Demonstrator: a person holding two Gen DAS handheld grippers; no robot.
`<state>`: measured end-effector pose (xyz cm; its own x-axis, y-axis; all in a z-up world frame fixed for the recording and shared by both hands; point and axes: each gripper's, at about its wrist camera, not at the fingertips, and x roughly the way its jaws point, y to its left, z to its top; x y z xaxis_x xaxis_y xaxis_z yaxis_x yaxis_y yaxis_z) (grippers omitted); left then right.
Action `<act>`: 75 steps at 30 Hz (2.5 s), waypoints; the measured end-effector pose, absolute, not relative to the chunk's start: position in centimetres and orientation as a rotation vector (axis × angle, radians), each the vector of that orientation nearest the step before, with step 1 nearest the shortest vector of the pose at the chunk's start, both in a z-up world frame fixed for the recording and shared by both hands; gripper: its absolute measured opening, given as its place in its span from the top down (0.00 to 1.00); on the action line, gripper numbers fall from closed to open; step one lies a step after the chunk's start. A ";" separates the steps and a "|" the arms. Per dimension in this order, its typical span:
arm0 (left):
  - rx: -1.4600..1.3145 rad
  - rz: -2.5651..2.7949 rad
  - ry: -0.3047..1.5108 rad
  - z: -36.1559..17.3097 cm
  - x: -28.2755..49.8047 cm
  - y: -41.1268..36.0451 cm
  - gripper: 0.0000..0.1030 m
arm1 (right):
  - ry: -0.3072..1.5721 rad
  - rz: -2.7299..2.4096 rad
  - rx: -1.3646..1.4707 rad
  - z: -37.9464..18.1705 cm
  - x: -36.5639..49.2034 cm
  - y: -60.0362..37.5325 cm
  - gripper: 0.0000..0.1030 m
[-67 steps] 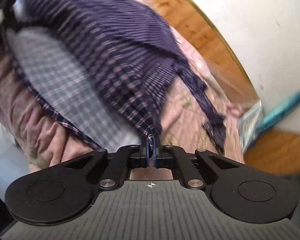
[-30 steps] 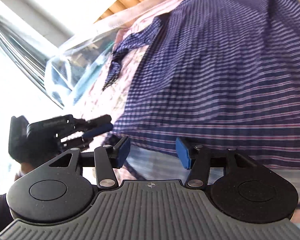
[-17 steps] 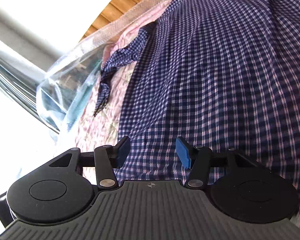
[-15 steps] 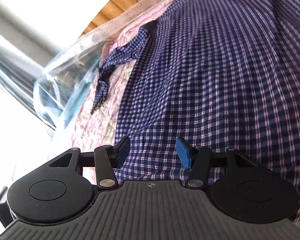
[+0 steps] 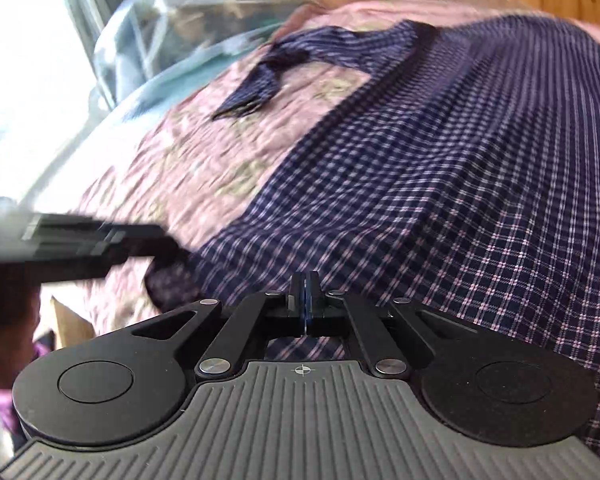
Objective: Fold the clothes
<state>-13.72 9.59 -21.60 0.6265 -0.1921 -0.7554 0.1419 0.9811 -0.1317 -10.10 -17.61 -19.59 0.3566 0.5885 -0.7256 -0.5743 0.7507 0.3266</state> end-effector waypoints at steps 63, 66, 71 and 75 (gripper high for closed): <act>0.095 -0.271 0.859 -19.2 -17.4 8.5 0.99 | 0.582 0.139 -0.939 -23.6 -26.3 -34.3 0.38; 0.134 -0.300 0.855 -19.3 -17.6 7.6 0.98 | 0.550 0.113 -0.929 -23.0 -26.8 -34.2 0.39; 0.207 -0.384 0.885 -20.6 -17.9 6.1 0.87 | 0.583 0.046 -1.020 -24.8 -26.1 -35.0 0.46; 0.211 -0.395 0.885 -21.4 -17.2 5.2 0.84 | 0.569 0.042 -1.091 -25.6 -25.4 -35.4 0.50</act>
<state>-17.17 5.24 -21.37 0.5681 -0.2471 -0.7850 0.4190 0.9078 0.0175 -25.38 -35.37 -25.55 0.8569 -0.2407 -0.4558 -0.3051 0.4758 -0.8249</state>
